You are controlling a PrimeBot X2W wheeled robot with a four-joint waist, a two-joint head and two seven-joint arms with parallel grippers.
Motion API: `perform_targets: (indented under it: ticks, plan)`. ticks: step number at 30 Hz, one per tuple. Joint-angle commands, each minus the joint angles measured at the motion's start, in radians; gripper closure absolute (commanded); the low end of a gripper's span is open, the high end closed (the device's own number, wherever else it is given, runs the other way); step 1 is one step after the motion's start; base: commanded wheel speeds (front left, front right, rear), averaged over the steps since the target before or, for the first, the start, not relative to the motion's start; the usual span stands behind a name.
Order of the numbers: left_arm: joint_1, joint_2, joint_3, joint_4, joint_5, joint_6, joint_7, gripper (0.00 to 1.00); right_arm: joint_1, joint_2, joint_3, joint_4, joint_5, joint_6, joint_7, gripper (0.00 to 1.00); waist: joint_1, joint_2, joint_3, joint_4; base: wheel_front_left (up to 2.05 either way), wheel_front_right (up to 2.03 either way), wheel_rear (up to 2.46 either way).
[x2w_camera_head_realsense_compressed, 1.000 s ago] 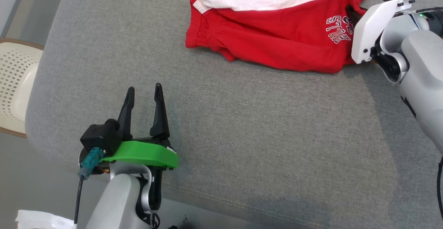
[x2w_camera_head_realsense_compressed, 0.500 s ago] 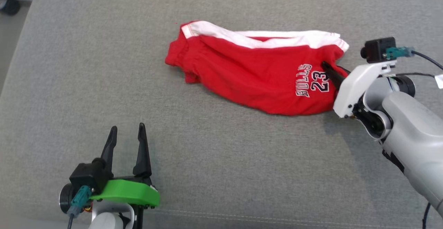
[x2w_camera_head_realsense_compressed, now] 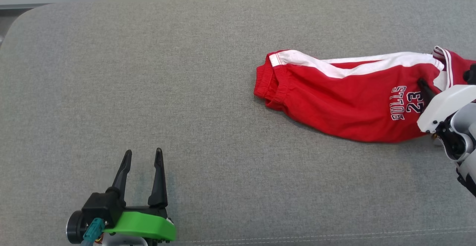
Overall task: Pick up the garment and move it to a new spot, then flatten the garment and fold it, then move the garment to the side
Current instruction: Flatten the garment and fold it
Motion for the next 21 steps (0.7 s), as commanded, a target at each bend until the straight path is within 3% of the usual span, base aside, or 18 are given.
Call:
perform_targets:
  ticks: [1,6,13,21]
  plan:
    - [0.020,-0.002,0.004,-0.004,0.011,-0.006,-0.002,0.00,-0.020,0.001,-0.007,-0.001,-0.009,-0.001,-0.013,1.00,0.0000,0.0108,0.000,0.001,0.00,0.00,0.00]
    - [0.034,-0.012,0.009,0.002,0.033,-0.014,-0.002,0.00,-0.042,0.035,0.018,-0.068,-0.038,-0.001,-0.012,1.00,0.0000,0.0108,-0.013,0.004,0.00,0.00,0.00]
    - [0.031,-0.024,0.016,0.011,0.052,-0.027,-0.002,0.00,-0.056,0.143,0.059,-0.195,-0.077,-0.001,0.039,1.00,0.0000,0.0108,-0.018,0.017,0.00,0.00,0.00]
    - [-0.005,-0.035,0.003,0.021,0.059,-0.044,-0.002,0.00,-0.096,0.303,0.042,-0.118,-0.185,-0.001,0.058,1.00,0.0000,0.0108,0.019,0.055,0.00,0.00,0.00]
